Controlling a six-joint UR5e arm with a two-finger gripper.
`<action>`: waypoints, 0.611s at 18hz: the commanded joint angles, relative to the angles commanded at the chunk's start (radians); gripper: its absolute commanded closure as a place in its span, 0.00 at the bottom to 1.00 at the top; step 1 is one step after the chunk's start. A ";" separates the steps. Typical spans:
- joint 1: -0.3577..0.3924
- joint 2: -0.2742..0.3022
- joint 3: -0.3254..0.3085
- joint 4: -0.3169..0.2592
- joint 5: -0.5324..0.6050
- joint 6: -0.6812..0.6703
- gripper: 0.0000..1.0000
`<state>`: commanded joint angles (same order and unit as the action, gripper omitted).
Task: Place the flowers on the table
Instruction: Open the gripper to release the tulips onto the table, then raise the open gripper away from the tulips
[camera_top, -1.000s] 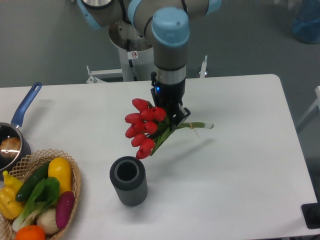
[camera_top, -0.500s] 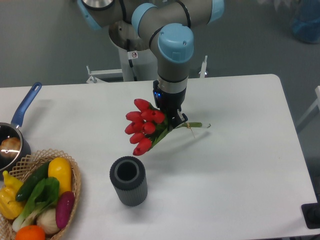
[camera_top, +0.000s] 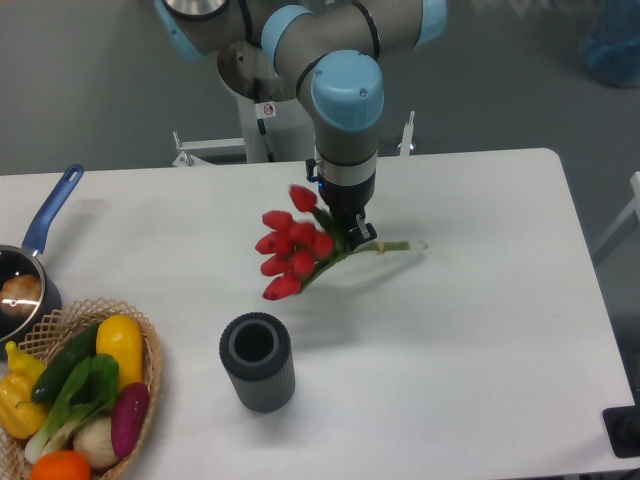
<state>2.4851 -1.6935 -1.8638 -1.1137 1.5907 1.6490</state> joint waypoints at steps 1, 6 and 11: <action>0.000 -0.008 0.002 0.002 0.003 0.000 0.55; 0.000 -0.012 0.017 0.003 -0.008 0.003 0.00; -0.006 0.003 0.020 0.011 -0.064 -0.136 0.00</action>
<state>2.4789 -1.6905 -1.8439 -1.1030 1.5266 1.5131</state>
